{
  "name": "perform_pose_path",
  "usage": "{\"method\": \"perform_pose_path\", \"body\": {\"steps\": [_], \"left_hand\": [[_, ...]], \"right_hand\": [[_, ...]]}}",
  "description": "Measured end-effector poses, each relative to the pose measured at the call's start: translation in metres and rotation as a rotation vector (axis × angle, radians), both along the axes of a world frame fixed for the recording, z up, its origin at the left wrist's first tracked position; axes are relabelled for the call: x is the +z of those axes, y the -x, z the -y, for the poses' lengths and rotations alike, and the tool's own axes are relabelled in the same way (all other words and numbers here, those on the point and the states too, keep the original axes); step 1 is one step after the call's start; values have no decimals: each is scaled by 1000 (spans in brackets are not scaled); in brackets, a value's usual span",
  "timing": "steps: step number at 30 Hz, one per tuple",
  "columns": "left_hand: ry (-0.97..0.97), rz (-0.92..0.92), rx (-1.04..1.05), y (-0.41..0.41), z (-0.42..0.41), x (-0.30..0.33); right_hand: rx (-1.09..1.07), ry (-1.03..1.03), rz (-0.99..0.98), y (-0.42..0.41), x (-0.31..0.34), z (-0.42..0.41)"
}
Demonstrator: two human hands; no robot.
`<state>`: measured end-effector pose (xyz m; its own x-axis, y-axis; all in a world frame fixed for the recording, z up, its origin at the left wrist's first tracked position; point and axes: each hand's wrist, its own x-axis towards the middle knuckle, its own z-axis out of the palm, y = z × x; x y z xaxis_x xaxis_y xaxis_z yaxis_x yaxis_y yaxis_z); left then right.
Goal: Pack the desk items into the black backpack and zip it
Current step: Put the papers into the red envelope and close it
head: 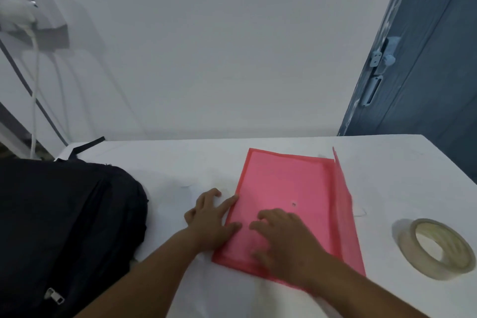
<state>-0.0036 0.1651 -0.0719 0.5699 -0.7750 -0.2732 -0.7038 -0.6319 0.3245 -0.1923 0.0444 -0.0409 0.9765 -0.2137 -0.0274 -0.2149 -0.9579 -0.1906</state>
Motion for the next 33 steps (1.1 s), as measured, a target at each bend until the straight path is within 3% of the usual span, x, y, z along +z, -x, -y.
{"method": "perform_pose_path", "body": {"steps": [5, 9, 11, 14, 15, 17, 23, 25, 29, 33], "left_hand": [[70, -135, -49, -12, -6, 0], [221, -445, -64, -31, -12, 11], [233, -373, -91, -44, -17, 18], [47, 12, -37, -69, -32, 22], [-17, 50, 17, -76, -37, 21], [-73, 1, 90, -84, -44, 19], [56, -97, 172, -90, -44, 20], [6, -70, 155, -89, -46, 21], [-86, 37, 72, -84, -51, 22], [92, -49, 62, -82, -56, 23]], "right_hand": [[-94, -96, -49, -18, -15, -42], [-192, -167, -97, -13, -15, -43], [-232, -185, -131, -10, -12, -38], [-339, -173, -154, -6, -7, -36], [-383, -154, -138, -4, -8, -38], [-473, -121, -64, 0, -13, -44], [-807, -49, 333, 12, -43, -76], [-880, -56, 395, 12, -47, -86], [-967, -52, 401, 10, -51, -105], [-1060, -253, 386, 7, -55, -121]]}}
